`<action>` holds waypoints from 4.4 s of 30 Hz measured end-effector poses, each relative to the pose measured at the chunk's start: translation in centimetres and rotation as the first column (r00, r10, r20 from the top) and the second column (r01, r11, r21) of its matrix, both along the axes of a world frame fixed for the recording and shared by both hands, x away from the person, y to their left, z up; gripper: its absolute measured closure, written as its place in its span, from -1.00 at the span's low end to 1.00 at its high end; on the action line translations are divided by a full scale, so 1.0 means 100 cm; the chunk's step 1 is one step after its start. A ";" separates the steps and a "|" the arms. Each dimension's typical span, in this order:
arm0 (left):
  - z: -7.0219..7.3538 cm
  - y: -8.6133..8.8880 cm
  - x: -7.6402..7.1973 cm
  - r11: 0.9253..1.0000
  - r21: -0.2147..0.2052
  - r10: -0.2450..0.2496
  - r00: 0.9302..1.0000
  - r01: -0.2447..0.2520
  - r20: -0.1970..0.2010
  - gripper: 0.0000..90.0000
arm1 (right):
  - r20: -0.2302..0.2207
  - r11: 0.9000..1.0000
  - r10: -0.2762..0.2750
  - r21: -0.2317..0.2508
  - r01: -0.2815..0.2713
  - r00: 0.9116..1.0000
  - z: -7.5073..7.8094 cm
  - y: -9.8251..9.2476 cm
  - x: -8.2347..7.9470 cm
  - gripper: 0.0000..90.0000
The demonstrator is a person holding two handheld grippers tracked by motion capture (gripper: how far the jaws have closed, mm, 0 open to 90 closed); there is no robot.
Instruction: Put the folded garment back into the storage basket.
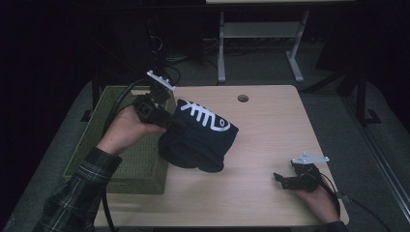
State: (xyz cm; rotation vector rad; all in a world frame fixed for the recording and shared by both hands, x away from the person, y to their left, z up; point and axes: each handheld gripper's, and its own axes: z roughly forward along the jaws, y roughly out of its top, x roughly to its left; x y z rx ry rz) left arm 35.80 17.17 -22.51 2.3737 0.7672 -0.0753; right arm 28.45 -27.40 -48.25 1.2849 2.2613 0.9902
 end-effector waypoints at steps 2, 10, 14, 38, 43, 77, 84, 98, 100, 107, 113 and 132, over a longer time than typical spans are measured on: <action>0.004 0.006 -0.001 1.000 -0.002 0.010 1.000 -0.010 0.000 0.56 | 0.000 1.000 -0.001 0.000 0.001 1.000 0.000 0.000 0.000 -0.71; 0.021 0.037 -0.004 0.998 0.000 0.068 0.997 -0.068 0.019 0.56 | 0.000 1.000 -0.003 0.000 0.003 1.000 0.000 0.000 0.000 -0.71; 0.028 0.055 -0.007 0.995 -0.005 0.103 0.994 -0.103 0.024 0.56 | 0.000 1.000 -0.004 0.000 0.004 1.000 0.000 0.000 0.000 -0.71; 0.044 0.152 -0.031 0.954 -0.052 0.296 0.954 -0.294 0.038 0.56 | 0.002 1.000 -0.013 -0.003 0.013 1.000 0.000 -0.001 0.001 -0.71; 0.039 0.159 -0.035 0.952 -0.044 0.304 0.952 -0.302 0.029 0.56 | 0.001 1.000 -0.014 -0.003 0.014 1.000 0.000 -0.001 0.001 -0.71; -0.064 0.213 -0.008 0.916 -0.073 0.381 0.914 -0.393 -0.143 0.57 | 0.005 1.000 -0.024 -0.005 0.024 1.000 0.000 -0.001 0.001 -0.71; -0.082 0.223 -0.003 0.912 -0.081 0.385 0.907 -0.402 -0.170 0.57 | 0.005 1.000 -0.023 -0.005 0.023 1.000 0.000 -0.001 0.001 -0.71; -0.110 0.225 0.018 0.910 0.001 0.407 0.894 -0.414 -0.186 0.57 | 0.006 1.000 -0.023 -0.005 0.023 1.000 0.000 -0.001 0.001 -0.71; -0.113 0.224 0.022 0.909 0.029 0.415 0.892 -0.416 -0.178 0.56 | 0.006 1.000 -0.023 -0.005 0.023 1.000 0.000 -0.001 0.001 -0.71; -0.121 0.223 0.027 0.896 0.118 0.442 0.888 -0.429 -0.126 0.48 | 0.005 1.000 -0.024 -0.005 0.024 1.000 0.000 -0.001 0.001 -0.71; -0.121 0.226 0.026 0.873 0.160 0.474 0.879 -0.461 -0.055 0.23 | 0.005 1.000 -0.024 -0.005 0.024 1.000 0.000 -0.001 0.001 -0.71; -0.101 0.225 0.013 0.837 0.113 0.528 0.844 -0.535 0.090 -0.66 | 0.004 1.000 -0.023 -0.005 0.023 1.000 0.000 -0.001 0.001 -0.71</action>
